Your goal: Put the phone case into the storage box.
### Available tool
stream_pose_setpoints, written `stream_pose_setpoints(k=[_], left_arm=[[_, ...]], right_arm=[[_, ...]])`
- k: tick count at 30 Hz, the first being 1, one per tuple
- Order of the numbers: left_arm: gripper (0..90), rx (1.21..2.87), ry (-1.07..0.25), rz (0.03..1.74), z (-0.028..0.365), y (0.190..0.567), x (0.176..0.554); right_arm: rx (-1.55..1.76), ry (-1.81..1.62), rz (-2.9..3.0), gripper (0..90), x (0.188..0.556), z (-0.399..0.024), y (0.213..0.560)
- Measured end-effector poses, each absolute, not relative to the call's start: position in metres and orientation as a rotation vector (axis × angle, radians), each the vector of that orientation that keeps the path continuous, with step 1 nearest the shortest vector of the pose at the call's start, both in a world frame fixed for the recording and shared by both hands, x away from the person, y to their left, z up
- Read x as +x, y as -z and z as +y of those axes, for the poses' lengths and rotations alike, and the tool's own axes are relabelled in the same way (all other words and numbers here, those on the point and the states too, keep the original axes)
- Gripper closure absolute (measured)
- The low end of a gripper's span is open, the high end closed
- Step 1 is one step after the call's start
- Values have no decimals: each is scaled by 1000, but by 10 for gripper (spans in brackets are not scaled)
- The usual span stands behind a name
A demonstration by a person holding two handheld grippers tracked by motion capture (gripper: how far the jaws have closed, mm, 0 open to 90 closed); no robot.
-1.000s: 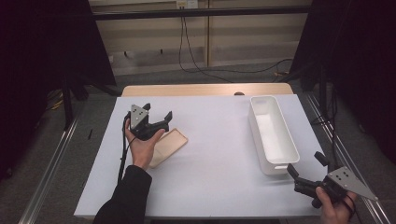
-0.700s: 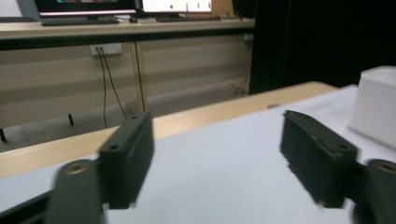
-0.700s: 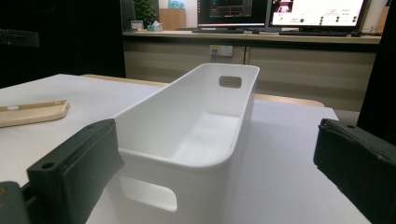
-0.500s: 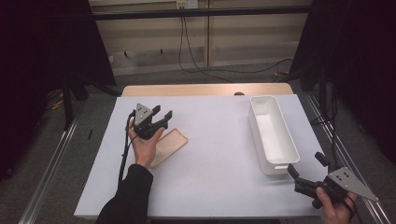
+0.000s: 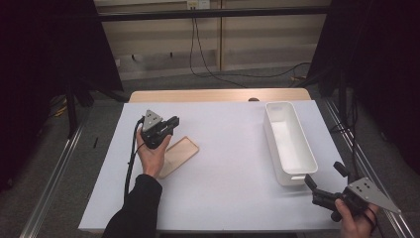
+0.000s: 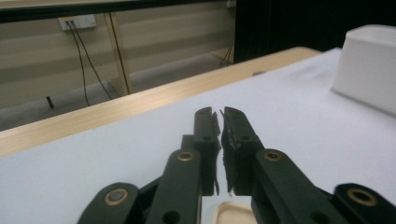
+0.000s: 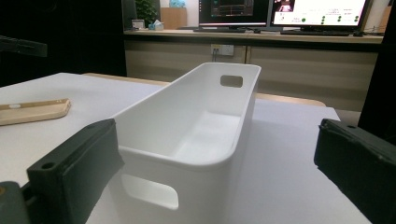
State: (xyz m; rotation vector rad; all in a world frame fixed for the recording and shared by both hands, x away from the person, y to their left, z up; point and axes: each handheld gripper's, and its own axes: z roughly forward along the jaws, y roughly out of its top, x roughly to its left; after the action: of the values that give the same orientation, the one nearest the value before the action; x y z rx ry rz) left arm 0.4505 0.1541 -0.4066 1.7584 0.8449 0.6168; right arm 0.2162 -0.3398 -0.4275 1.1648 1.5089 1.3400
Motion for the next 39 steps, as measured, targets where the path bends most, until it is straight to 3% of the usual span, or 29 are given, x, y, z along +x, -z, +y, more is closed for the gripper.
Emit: stream_pose_setpoints(k=[2,15,27,39], left_arm=[[900,1804,-581,862,150,407,451],[900,1889,-434,963,147,405,469],[900,2036,-341,1138,145,411,492],[900,2226,-266,1205,133,428,506]], right_arm=[[1164,-1339,1512,0,216,-340,428],[1162,-1344,1510,0,216,-340,427],[1163,-1345,1508,0,216,-340,427],[1163,-1348,1506,0,216,-340,427]])
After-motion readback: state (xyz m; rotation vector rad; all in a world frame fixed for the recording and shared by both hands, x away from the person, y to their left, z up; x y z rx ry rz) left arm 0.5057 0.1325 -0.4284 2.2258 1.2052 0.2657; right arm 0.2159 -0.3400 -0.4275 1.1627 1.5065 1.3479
